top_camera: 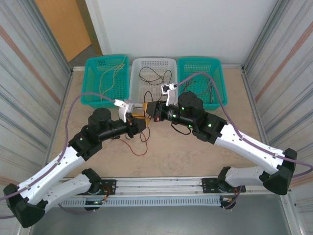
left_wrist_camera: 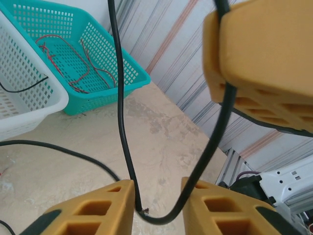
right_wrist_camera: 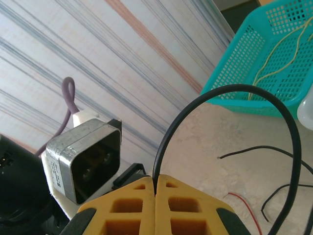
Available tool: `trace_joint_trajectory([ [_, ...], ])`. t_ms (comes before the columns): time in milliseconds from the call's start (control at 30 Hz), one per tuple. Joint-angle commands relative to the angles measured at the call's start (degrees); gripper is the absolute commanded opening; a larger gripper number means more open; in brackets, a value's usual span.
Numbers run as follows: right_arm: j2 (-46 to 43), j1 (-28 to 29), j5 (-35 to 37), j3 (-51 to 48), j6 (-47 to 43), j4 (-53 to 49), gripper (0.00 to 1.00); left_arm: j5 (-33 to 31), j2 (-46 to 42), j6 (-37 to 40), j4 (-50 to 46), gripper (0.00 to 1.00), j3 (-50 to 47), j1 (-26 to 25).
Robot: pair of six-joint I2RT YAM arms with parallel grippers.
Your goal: Untangle the cables
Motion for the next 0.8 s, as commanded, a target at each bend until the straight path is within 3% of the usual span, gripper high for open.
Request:
trace_joint_trajectory([
  [0,-1.57,0.48,2.12,2.24,-2.42,-0.92,0.00,-0.51,-0.69,0.95,1.16,0.26,1.83,-0.36],
  [400,-3.08,0.49,5.83,2.58,-4.12,-4.75,0.02,1.36,-0.31,1.91,0.62,0.02,2.40,-0.36],
  [467,-3.40,0.48,6.48,2.31,-4.22,-4.91,0.12,1.73,-0.27,1.85,1.00,0.00,2.49,-0.36],
  [533,-3.54,0.46,7.86,2.02,-4.36,-5.71,0.36,1.25,-0.26,1.83,1.08,0.00,2.69,-0.38],
  [633,-3.10,0.01,9.54,1.56,-4.47,-7.91,0.57,0.98,0.66,2.38,0.02,0.00,4.18,-0.17],
  [767,-2.57,-1.37,9.05,-0.91,-3.15,-8.57,0.62,4.31,2.24,1.61,1.08,0.00,6.27,0.50],
])
